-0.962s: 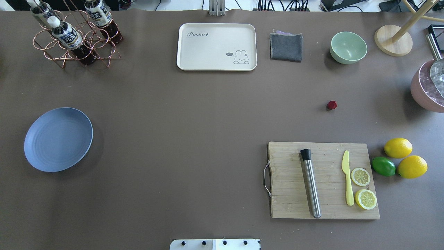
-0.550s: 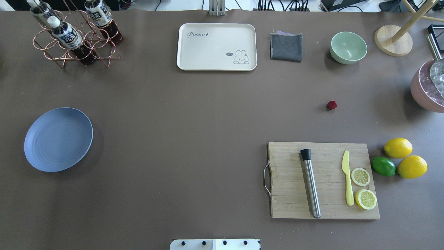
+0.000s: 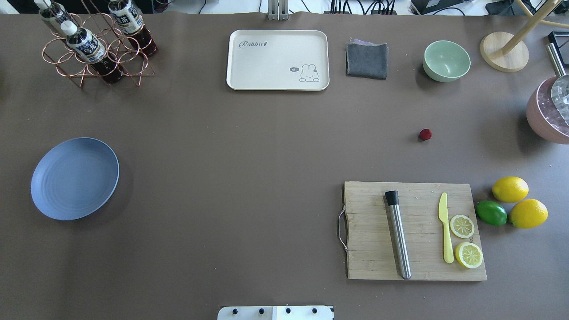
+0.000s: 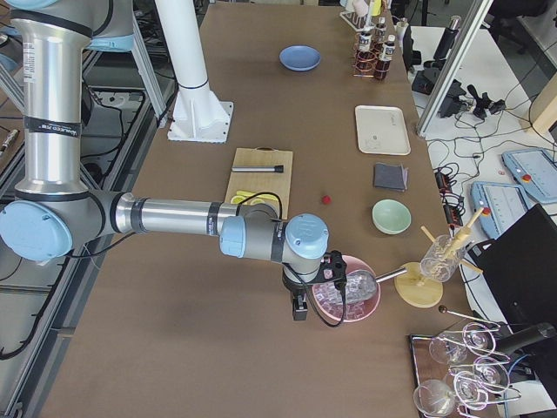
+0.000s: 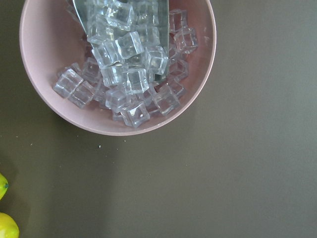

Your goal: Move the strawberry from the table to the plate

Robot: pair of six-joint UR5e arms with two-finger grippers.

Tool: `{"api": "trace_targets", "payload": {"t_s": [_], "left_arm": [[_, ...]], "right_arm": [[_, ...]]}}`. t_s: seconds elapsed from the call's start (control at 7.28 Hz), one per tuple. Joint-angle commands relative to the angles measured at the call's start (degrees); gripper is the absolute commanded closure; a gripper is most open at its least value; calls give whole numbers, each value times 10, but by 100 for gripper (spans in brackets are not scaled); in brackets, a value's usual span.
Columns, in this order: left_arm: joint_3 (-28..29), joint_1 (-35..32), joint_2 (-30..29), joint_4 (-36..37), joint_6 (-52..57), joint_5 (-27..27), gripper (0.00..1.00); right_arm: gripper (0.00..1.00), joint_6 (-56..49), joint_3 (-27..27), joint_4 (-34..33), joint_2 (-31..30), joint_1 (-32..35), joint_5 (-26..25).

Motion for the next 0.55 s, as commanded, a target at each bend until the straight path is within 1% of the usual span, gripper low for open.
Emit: {"api": "trace_targets", "payload": {"t_s": [0.0, 0.27, 0.41], "left_arm": [[-4, -1, -13, 0, -1, 0, 1], [6, 1, -52, -9, -4, -1, 1], [8, 1, -53, -12, 5, -3, 1]], "right_arm": [[0, -1, 7, 0, 1, 0, 14], [0, -3, 10, 1, 1, -1, 14], [0, -2, 11, 0, 1, -1, 15]]}}
